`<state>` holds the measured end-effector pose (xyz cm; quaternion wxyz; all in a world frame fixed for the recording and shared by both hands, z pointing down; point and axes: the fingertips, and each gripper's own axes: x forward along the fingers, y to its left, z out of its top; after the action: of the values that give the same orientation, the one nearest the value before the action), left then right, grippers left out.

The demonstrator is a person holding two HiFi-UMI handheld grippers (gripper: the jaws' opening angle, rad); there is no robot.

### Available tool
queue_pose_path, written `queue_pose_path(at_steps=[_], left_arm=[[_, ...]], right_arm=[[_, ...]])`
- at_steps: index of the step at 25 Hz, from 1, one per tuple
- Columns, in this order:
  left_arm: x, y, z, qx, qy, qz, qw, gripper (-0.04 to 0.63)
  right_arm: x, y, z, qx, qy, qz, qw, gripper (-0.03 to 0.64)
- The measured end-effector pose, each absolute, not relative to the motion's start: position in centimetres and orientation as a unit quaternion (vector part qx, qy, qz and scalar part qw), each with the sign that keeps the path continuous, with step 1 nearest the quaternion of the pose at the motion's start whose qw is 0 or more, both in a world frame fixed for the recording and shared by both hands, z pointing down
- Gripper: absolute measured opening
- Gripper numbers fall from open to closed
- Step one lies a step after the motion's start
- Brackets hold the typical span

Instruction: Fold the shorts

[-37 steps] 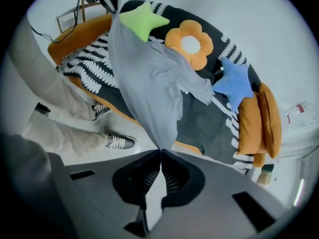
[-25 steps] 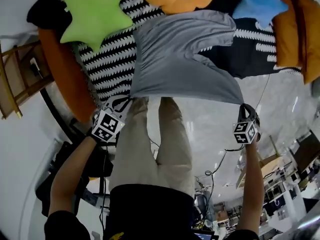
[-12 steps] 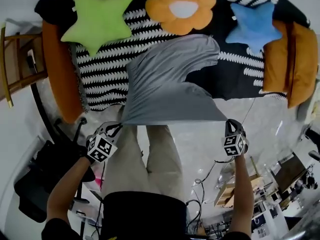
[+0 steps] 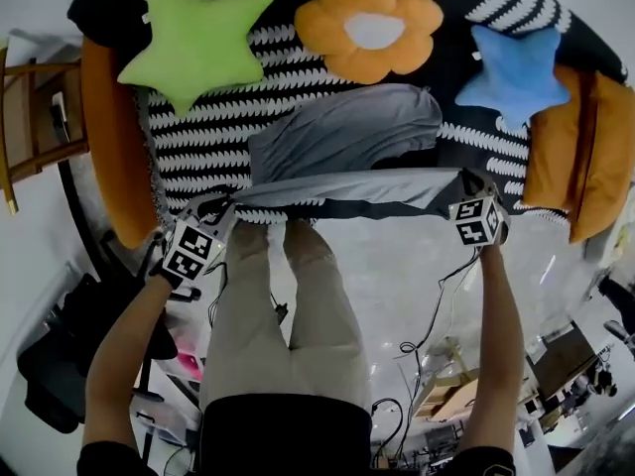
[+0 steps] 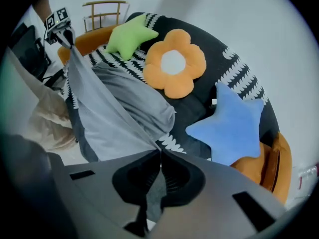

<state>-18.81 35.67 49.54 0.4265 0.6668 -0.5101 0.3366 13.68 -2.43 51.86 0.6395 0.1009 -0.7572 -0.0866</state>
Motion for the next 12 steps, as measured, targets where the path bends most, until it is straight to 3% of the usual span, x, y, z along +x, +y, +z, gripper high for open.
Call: queue_pose_path(at_steps=[5,8,10,12], left_arm=[[-23.4,31.0,53.0,0.641,-0.539,0.345,0.424,0.040],[-26.1,29.3,55.7,0.603,-0.563,0.332,0.458,0.040],[-27.7,28.2,57.8,0.565,-0.577,0.319,0.496,0.046],[-29.2,27.8,59.4,0.524,-0.590,0.303,0.534,0.077]], right_arm=[[7.0,-8.1,55.8,0.121,-0.759,-0.075,0.636,0.025],[3.0,-11.3,58.4,0.151,-0.750,-0.050,0.643,0.025],[-0.5,-13.3,58.9,0.198,-0.768,0.027,0.608,0.039],[-4.5,-14.0,57.3,0.258,-0.801,0.146,0.521,0.282]])
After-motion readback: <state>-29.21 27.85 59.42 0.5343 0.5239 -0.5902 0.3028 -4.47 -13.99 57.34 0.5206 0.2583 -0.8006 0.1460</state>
